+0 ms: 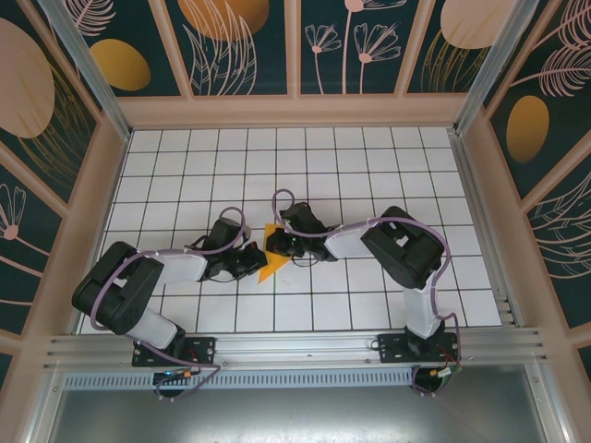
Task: Fold a paper plane with a square sheet of paper (pick it up from the middle)
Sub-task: Fourth fold the wing at the center of the table.
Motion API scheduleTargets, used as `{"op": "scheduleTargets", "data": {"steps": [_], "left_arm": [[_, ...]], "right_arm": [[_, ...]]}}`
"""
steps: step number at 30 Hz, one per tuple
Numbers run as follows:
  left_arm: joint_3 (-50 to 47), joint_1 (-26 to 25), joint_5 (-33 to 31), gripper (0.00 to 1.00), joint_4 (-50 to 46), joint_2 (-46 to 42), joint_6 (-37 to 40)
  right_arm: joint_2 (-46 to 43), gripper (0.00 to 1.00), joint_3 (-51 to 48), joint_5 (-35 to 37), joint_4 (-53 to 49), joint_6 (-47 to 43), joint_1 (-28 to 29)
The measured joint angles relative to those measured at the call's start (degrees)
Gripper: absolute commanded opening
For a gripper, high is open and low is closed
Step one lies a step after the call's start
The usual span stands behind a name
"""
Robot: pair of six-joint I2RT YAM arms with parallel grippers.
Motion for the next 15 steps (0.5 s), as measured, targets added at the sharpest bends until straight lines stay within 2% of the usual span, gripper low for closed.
{"op": "scheduleTargets", "data": {"steps": [7,15], "left_arm": [[-0.02,-0.2,-0.48,0.0,-0.09,-0.31,1.09],[-0.02,-0.2,-0.46,0.0,-0.09,-0.28,1.88]], "right_arm": [[-5.01,0.01,-0.94,0.98,-2.05,-1.55,-3.06],[-3.43,0.0,-1.03,-0.04,-1.55,-1.66,-0.42]]}}
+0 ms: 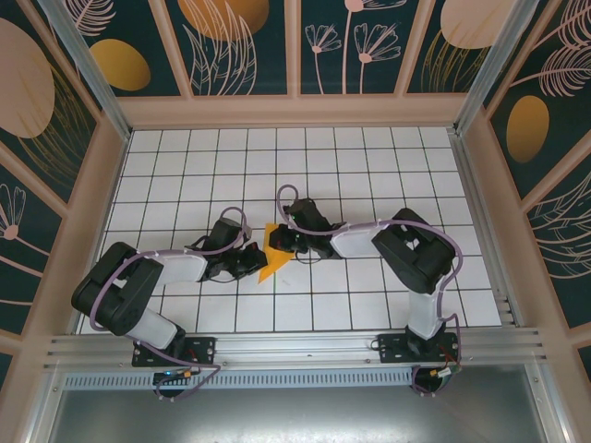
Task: Fold a paper plane with a square sheet of paper (pick it up from the middle)
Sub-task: Fourth fold the wing at the center of the table.
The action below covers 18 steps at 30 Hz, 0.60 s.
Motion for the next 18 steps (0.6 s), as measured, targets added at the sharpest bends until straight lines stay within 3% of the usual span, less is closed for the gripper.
{"op": "scheduleTargets", "data": {"steps": [12,18], "left_arm": [[0.0,0.0,-0.57,0.0,-0.17,0.0,0.92],[-0.46,0.0,-0.87,0.0,0.72,-0.07,1.38]], "right_arm": [[3.1,0.0,-0.07,-1.62,1.44,0.24,-0.96],[4.11,0.0,1.4,-3.41,0.74,-0.17,-4.13]]}}
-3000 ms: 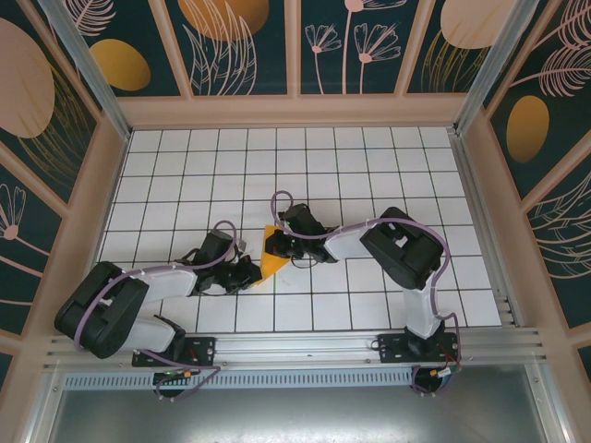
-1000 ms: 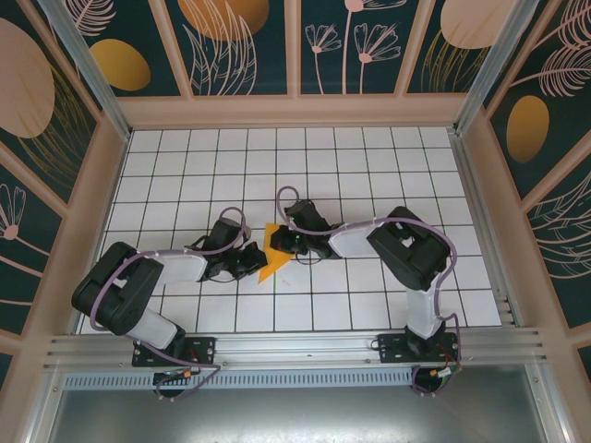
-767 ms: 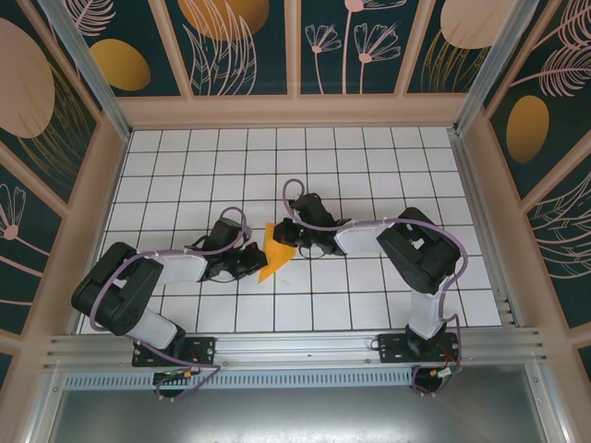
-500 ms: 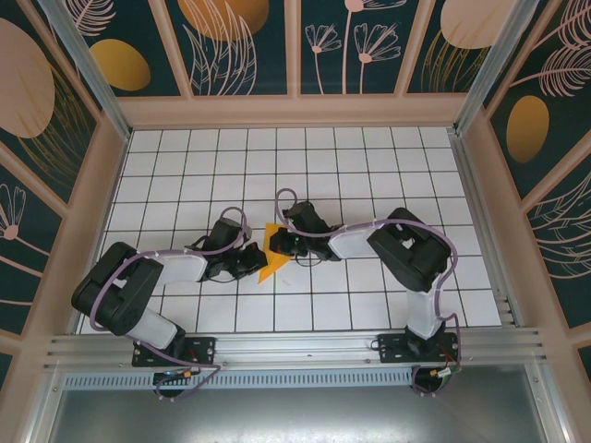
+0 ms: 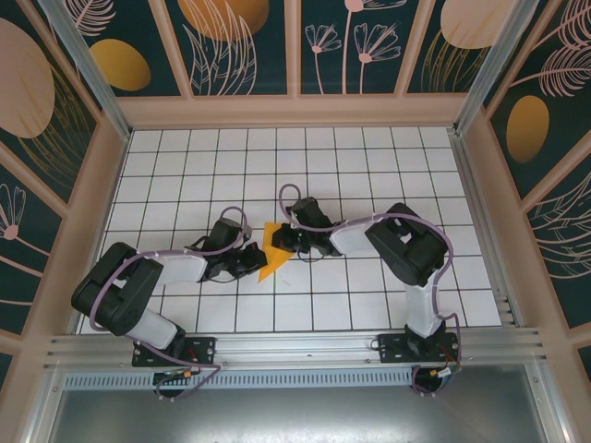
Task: Fold a paper plane with a square sheet of paper (pick it up from the middle)
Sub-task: Fourth fold the wing at the center of the table.
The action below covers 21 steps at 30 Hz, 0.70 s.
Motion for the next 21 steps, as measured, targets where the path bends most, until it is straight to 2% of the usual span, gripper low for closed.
{"op": "scheduleTargets", "data": {"steps": [13,17,21], "left_arm": [[-0.35,0.0,-0.04,0.0,0.68,-0.09,0.2],[-0.37,0.0,-0.11,0.0,0.68,-0.13,0.24],[-0.37,0.0,-0.11,0.0,0.66,-0.17,0.68]], "right_arm": [[2.58,0.02,4.33,-0.9,-1.29,-3.93,-12.46],[0.85,0.03,4.44,1.2,-4.35,-5.38,-13.6],[-3.39,0.03,4.35,1.86,-5.77,-5.99,-11.23]]}}
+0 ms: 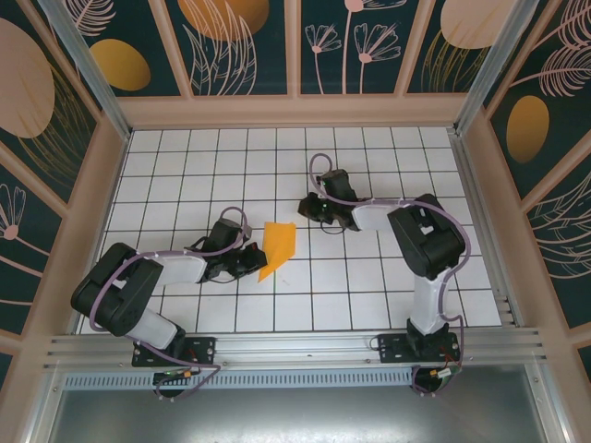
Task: Fold a paper plane with a square sheet of paper (pick it up from the middle)
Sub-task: Fourth fold the wing at the center of the table.
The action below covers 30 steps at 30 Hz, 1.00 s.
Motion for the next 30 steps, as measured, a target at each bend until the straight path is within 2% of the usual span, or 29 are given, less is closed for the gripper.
{"op": "scheduleTargets", "data": {"steps": [6,10,14,22,30], "left_arm": [[-0.09,0.0,0.02,0.0,0.02,-0.13,0.61],[-0.15,0.0,0.0,0.0,-0.02,-0.26,0.9],[-0.15,0.0,-0.09,0.0,-0.07,-0.26,1.03],[-0.24,0.0,-0.13,0.0,-0.02,-0.37,1.03],[-0.24,0.0,-0.11,0.0,-0.02,-0.31,1.03]], "right_arm": [[-2.99,0.02,-2.38,0.2,2.67,1.4,10.03],[-0.92,0.01,-4.07,0.2,2.82,2.89,12.72],[1.92,0.0,-4.07,1.49,2.03,3.37,12.94],[2.12,0.0,-3.63,2.12,1.46,3.41,12.37],[2.56,0.0,-3.39,0.35,2.05,3.13,5.31]]}}
